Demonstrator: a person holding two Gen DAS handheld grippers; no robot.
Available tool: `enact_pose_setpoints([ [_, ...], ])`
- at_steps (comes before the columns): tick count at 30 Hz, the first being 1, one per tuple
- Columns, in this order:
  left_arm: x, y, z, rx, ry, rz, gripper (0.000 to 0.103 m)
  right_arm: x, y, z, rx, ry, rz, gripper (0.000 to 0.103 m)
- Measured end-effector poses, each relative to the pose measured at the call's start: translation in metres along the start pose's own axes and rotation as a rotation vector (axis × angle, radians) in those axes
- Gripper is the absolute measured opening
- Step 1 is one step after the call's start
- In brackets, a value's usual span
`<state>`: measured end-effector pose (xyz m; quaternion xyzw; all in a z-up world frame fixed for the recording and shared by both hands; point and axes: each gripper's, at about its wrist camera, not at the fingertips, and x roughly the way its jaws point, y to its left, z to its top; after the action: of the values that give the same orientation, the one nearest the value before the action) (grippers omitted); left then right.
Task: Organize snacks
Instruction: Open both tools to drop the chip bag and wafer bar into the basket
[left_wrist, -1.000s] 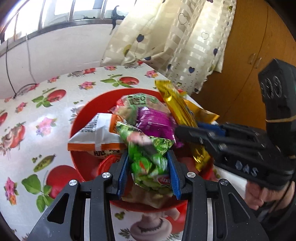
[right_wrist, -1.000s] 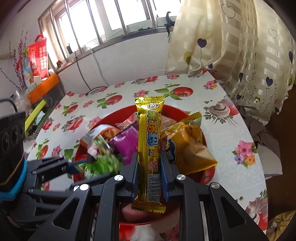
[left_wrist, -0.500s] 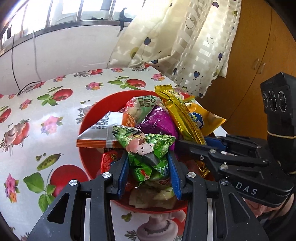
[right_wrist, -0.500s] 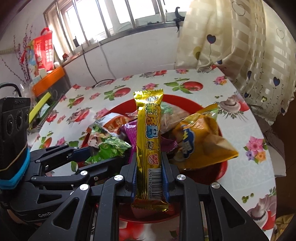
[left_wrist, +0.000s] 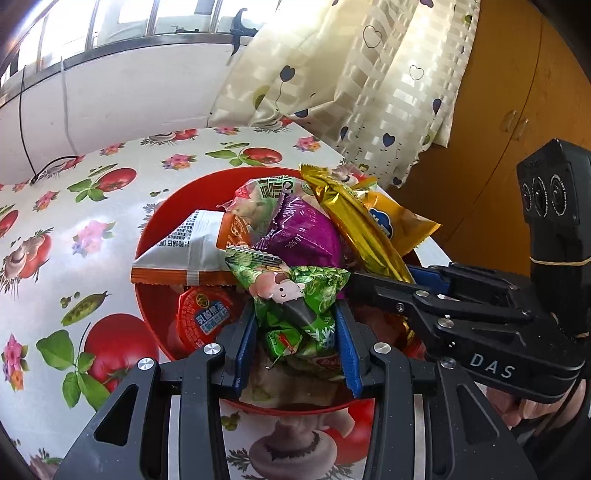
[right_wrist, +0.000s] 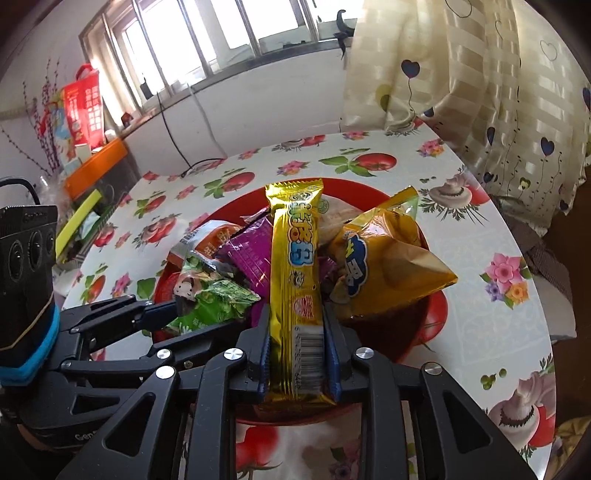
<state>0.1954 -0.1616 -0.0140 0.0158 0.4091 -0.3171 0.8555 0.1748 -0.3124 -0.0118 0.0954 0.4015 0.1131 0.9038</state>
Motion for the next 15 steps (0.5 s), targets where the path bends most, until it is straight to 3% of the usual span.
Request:
enact_pose_setpoints([
  [4, -0.005, 0.002, 0.003, -0.008, -0.013, 0.005, 0.043, -0.009, 0.002, 0.002, -0.016, -0.023, -0.003, 0.03],
  [8, -0.01, 0.003, 0.002, -0.017, -0.035, 0.005, 0.052, -0.019, 0.001, 0.002, -0.02, -0.054, 0.025, 0.035],
  [15, -0.03, 0.003, 0.001, -0.035, -0.098, -0.005, 0.056, -0.046, -0.011, -0.001, 0.049, -0.139, 0.046, 0.035],
])
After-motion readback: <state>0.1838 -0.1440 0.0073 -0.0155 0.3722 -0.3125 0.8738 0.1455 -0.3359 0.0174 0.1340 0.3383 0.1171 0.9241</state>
